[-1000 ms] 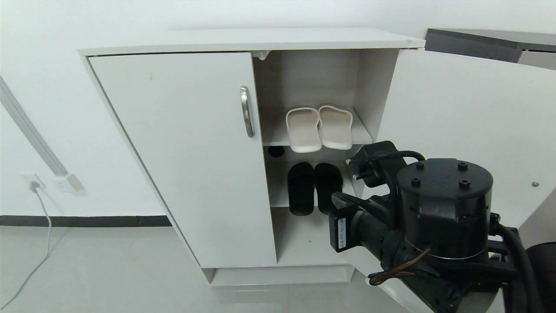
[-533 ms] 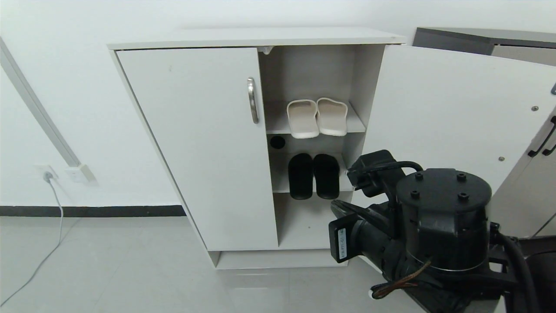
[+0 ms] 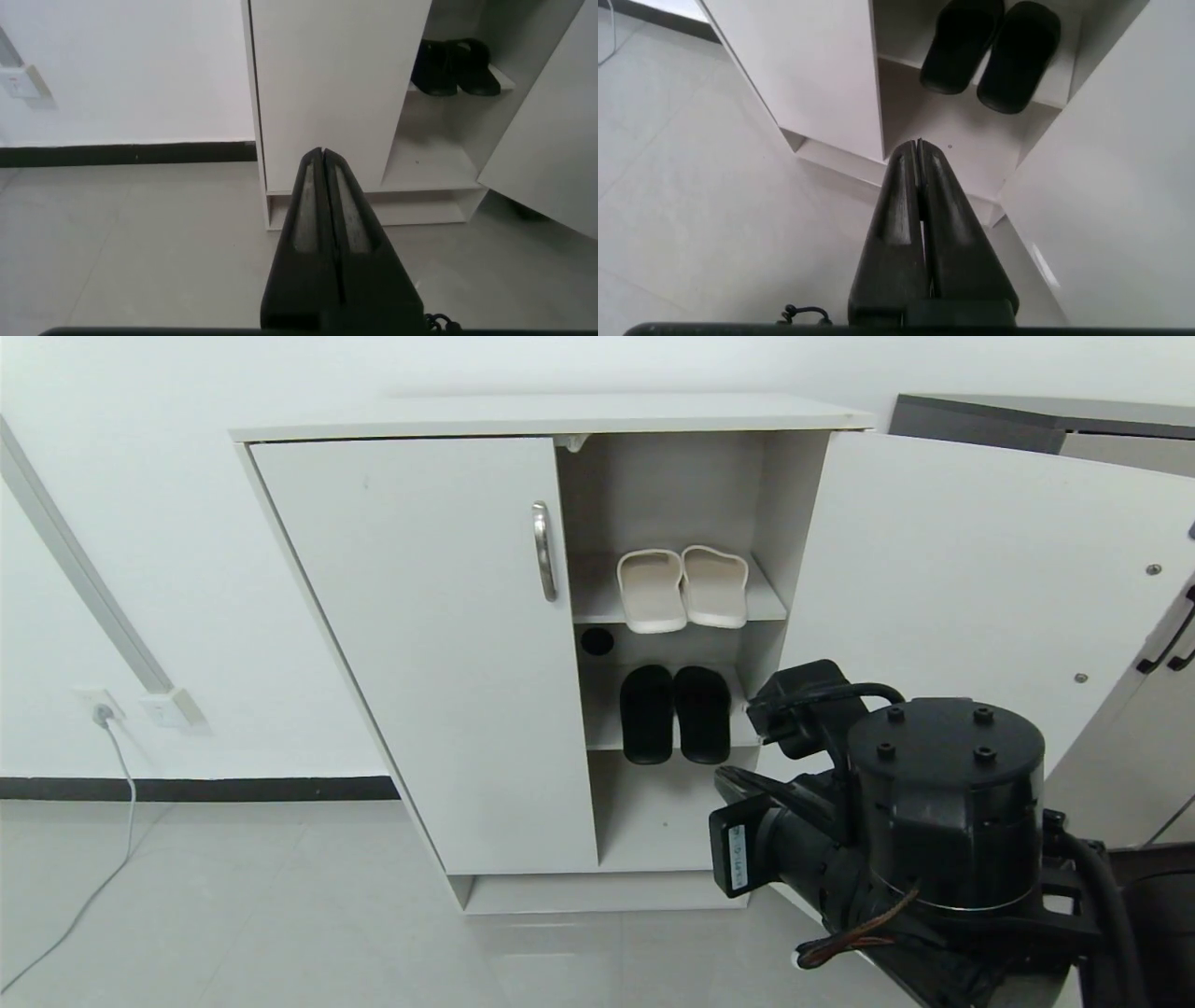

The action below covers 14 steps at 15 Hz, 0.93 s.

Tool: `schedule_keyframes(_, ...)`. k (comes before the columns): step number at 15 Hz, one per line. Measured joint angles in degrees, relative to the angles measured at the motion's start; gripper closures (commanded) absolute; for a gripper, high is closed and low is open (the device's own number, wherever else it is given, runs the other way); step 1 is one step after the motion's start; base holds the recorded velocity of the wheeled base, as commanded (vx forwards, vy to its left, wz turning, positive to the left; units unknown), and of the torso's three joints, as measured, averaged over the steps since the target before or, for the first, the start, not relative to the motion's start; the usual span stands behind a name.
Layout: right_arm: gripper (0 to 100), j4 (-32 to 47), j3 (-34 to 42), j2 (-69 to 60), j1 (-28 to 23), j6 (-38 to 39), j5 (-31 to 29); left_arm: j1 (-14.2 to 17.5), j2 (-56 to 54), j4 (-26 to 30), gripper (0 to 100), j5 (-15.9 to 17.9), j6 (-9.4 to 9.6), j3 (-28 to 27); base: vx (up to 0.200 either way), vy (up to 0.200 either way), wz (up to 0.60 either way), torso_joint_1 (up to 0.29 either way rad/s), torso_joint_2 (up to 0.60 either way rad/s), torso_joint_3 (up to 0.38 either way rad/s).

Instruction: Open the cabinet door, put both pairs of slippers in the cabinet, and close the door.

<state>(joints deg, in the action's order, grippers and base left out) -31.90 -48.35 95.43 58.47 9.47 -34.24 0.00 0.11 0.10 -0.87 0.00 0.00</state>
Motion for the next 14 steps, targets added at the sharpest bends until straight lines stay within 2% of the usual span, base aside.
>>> schedule_keyframes(5, 100, 0.1, 0.34, 0.05, -0.06, -0.2, -0.02, 0.0, 0.0, 0.04, 100, 0.0, 0.0, 0.0, 0.0, 0.0, 0.0, 0.001, -0.02, -0.021)
schedule_keyframes(8, 100, -0.01, 0.41, 0.02, 0.07, -0.23, 0.0, -0.02, 0.0, 0.04, 100, 0.0, 0.0, 0.0, 0.0, 0.0, 0.0, 0.01, -0.18, -0.315)
schedule_keyframes(14, 100, 0.11, 0.48, 0.07, -0.12, -0.23, -0.05, 0.0, 0.0, 0.0, 100, 0.02, 0.0, 0.0, 0.0, 0.0, 0.0, 0.066, -0.5, -0.36)
